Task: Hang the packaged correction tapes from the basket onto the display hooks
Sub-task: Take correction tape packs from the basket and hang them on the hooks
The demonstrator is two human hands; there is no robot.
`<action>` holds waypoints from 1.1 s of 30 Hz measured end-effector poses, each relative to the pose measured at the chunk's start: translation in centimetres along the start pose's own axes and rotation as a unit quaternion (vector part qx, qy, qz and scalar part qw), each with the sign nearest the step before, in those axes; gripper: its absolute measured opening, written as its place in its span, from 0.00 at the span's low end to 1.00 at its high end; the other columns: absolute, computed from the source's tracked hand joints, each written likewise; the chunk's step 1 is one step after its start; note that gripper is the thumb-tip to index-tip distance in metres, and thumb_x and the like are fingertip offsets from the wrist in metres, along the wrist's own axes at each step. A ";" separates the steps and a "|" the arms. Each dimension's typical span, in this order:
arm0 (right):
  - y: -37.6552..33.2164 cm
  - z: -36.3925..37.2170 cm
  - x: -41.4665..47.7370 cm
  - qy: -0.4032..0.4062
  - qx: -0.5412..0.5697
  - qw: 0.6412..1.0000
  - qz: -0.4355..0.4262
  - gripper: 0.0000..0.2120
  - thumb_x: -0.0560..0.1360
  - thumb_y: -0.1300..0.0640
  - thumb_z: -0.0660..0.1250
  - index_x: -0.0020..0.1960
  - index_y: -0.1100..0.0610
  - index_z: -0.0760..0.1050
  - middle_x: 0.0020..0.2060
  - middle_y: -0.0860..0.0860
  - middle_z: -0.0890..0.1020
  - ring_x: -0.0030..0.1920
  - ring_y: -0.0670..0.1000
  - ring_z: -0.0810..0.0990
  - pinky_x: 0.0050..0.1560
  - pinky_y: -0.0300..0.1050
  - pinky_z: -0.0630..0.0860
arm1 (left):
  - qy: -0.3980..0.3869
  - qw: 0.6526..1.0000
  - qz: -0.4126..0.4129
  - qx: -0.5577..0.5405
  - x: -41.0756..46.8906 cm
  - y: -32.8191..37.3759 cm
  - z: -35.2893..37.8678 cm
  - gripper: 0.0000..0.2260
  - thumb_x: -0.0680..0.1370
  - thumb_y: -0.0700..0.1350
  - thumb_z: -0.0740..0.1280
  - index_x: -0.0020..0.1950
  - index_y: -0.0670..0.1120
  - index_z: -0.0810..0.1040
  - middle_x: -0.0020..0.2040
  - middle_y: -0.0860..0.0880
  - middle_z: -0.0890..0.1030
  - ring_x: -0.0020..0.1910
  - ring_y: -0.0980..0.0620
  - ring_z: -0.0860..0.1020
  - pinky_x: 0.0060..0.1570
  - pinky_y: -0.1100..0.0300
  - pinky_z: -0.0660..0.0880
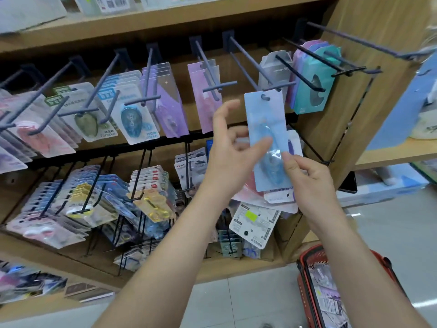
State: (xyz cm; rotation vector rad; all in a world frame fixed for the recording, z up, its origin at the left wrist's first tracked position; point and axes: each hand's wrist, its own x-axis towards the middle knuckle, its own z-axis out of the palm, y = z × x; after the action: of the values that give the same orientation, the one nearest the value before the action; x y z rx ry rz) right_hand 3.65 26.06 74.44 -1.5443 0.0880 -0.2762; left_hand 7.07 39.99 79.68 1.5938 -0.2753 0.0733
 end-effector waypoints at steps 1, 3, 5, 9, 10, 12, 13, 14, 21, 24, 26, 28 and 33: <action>-0.2 0.0 0.0 0.003 0.008 1.000 0.000 0.11 0.79 0.45 0.63 0.46 0.46 0.84 0.36 0.43 0.85 0.35 0.44 0.83 0.27 0.33 0.76 | -0.018 0.999 0.011 0.031 -0.9 -0.3 0.0 0.27 0.75 0.40 0.73 0.65 0.62 0.66 0.50 0.47 0.83 0.44 0.48 0.84 0.46 0.48 0.82; -0.3 -0.1 0.0 0.010 0.018 1.000 0.004 0.11 0.81 0.50 0.63 0.46 0.50 0.84 0.35 0.42 0.85 0.36 0.43 0.83 0.31 0.34 0.76 | -0.016 0.998 0.000 0.061 -1.6 -0.8 0.4 0.27 0.73 0.40 0.75 0.62 0.66 0.70 0.49 0.48 0.84 0.42 0.47 0.85 0.45 0.46 0.82; -0.1 -0.5 0.2 0.018 0.010 1.000 0.015 0.10 0.80 0.54 0.66 0.43 0.50 0.83 0.35 0.44 0.84 0.38 0.46 0.82 0.33 0.40 0.77 | 0.021 0.999 -0.028 0.025 -1.1 -0.9 0.8 0.27 0.72 0.40 0.76 0.64 0.62 0.73 0.47 0.47 0.85 0.44 0.47 0.85 0.46 0.47 0.83; 0.4 -2.0 0.2 0.048 -0.042 0.998 0.010 0.10 0.73 0.65 0.72 0.38 0.50 0.81 0.36 0.40 0.81 0.39 0.43 0.78 0.45 0.44 0.75 | 0.088 0.994 -0.025 0.054 1.7 -1.5 0.8 0.23 0.73 0.43 0.76 0.67 0.52 0.77 0.44 0.46 0.85 0.48 0.44 0.84 0.49 0.44 0.81; 0.4 -2.4 0.1 0.051 -0.052 0.997 0.009 0.11 0.73 0.65 0.72 0.39 0.50 0.81 0.37 0.39 0.81 0.39 0.42 0.78 0.46 0.46 0.76 | 0.097 0.992 -0.023 0.074 2.6 -1.8 0.8 0.23 0.74 0.44 0.76 0.68 0.52 0.77 0.44 0.46 0.85 0.47 0.45 0.83 0.50 0.44 0.81; 0.1 -2.9 -0.3 0.046 -0.057 0.997 0.013 0.10 0.74 0.63 0.72 0.40 0.48 0.81 0.41 0.42 0.82 0.38 0.43 0.79 0.42 0.58 0.79 | 0.113 0.988 -0.025 0.104 4.3 -2.3 1.0 0.23 0.75 0.45 0.75 0.69 0.52 0.76 0.42 0.47 0.82 0.43 0.50 0.81 0.50 0.48 0.81; 0.0 -3.1 -0.4 0.042 -0.056 0.997 0.014 0.10 0.74 0.63 0.72 0.41 0.48 0.81 0.43 0.45 0.82 0.38 0.44 0.79 0.41 0.63 0.80 | 0.119 0.986 -0.030 0.115 5.0 -2.5 1.0 0.23 0.75 0.45 0.74 0.69 0.53 0.76 0.42 0.47 0.81 0.42 0.51 0.80 0.48 0.52 0.81; -0.1 -3.4 -0.5 0.038 -0.056 0.998 0.012 0.09 0.74 0.62 0.72 0.42 0.47 0.81 0.46 0.47 0.83 0.39 0.44 0.80 0.40 0.67 0.79 | 0.122 0.985 -0.035 0.121 5.6 -2.7 1.0 0.23 0.76 0.45 0.73 0.70 0.53 0.75 0.42 0.48 0.81 0.43 0.52 0.80 0.46 0.57 0.81; 0.0 -4.1 -0.5 0.010 -0.019 0.999 -0.033 0.15 0.73 0.67 0.73 0.43 0.45 0.81 0.47 0.41 0.83 0.54 0.54 0.82 0.55 0.53 0.81 | 0.082 0.979 -0.087 0.167 2.4 -4.0 0.5 0.20 0.79 0.52 0.67 0.71 0.53 0.70 0.56 0.53 0.78 0.52 0.57 0.77 0.53 0.62 0.75; 0.3 -3.9 -0.5 0.021 -0.001 0.999 -0.042 0.18 0.73 0.68 0.72 0.43 0.43 0.80 0.47 0.43 0.83 0.51 0.51 0.82 0.56 0.55 0.81 | -0.042 0.975 -0.211 0.047 -1.8 -4.0 0.7 0.16 0.79 0.55 0.67 0.64 0.51 0.75 0.56 0.51 0.82 0.52 0.54 0.81 0.48 0.59 0.76; 0.5 -3.7 -0.6 0.033 0.003 0.998 -0.051 0.19 0.73 0.68 0.72 0.43 0.42 0.80 0.47 0.42 0.82 0.50 0.48 0.81 0.57 0.56 0.80 | -0.077 0.963 -0.252 -0.062 -3.4 -3.9 0.6 0.16 0.77 0.53 0.69 0.61 0.47 0.77 0.54 0.47 0.85 0.50 0.48 0.84 0.47 0.51 0.81; 0.7 -3.4 -0.7 0.045 0.005 0.997 -0.065 0.19 0.73 0.67 0.72 0.43 0.41 0.80 0.46 0.41 0.82 0.50 0.47 0.80 0.59 0.56 0.79 | -0.067 0.962 -0.242 -0.107 -3.8 -3.9 0.4 0.21 0.72 0.51 0.71 0.61 0.44 0.77 0.53 0.43 0.85 0.49 0.45 0.84 0.47 0.49 0.82; 0.9 -2.8 -0.6 0.091 0.003 0.993 -0.070 0.16 0.74 0.68 0.71 0.46 0.45 0.79 0.44 0.37 0.81 0.50 0.42 0.78 0.59 0.47 0.76 | 0.017 0.982 -0.181 -0.056 -3.9 -4.0 0.0 0.11 0.76 0.42 0.73 0.57 0.45 0.79 0.50 0.44 0.86 0.46 0.45 0.85 0.44 0.51 0.82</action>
State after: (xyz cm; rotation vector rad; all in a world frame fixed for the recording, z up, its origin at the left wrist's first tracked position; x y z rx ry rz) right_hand 2.52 23.53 73.40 -1.5200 0.1229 -0.5284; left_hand 4.17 40.61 74.99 1.5068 0.0397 -0.1933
